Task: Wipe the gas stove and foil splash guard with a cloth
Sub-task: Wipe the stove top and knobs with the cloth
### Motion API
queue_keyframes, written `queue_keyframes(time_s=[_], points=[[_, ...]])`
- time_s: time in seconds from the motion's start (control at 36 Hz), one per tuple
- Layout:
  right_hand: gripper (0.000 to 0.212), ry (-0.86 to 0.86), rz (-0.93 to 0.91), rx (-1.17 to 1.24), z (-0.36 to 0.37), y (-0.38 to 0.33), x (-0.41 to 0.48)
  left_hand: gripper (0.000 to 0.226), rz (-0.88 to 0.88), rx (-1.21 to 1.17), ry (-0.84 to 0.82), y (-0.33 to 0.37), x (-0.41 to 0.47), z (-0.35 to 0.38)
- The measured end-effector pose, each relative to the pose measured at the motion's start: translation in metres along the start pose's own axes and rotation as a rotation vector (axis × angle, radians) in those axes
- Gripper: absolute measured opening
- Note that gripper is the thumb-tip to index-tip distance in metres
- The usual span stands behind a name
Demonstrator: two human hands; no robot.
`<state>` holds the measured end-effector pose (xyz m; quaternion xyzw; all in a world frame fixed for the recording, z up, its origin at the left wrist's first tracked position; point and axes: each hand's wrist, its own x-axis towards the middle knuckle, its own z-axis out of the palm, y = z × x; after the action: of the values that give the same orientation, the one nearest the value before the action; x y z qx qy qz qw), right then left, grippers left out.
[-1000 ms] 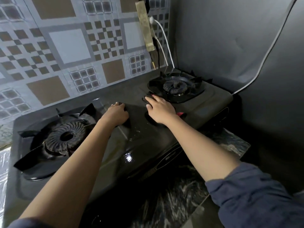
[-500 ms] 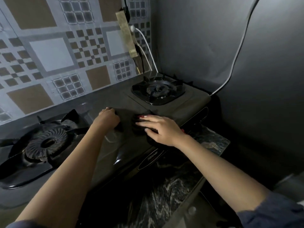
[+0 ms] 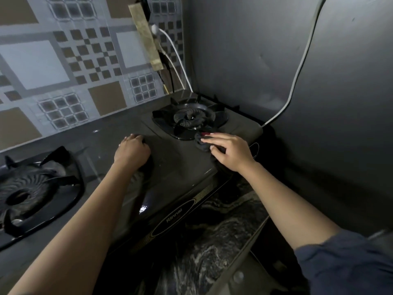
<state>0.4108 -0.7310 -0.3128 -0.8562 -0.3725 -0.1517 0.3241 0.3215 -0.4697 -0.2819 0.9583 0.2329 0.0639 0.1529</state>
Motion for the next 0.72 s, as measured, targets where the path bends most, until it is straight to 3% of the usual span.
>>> queue_keyframes(time_s=[0.25,0.36,0.58,0.72], points=[[0.041,0.101,0.158,0.020,-0.011,0.043,0.018,0.041,0.000,-0.002,0.046,0.020,0.015,0.010],[0.033,0.171,0.202,0.022,-0.019,0.057,0.024,0.039,-0.027,-0.003,0.071,0.027,0.017,0.012],[0.030,0.025,0.312,-0.050,-0.037,0.079,0.044,0.037,-0.077,-0.023,0.118,0.035,0.016,0.014],[0.033,0.086,0.411,-0.018,-0.033,0.078,0.048,0.041,-0.052,-0.017,0.090,0.034,0.011,0.012]])
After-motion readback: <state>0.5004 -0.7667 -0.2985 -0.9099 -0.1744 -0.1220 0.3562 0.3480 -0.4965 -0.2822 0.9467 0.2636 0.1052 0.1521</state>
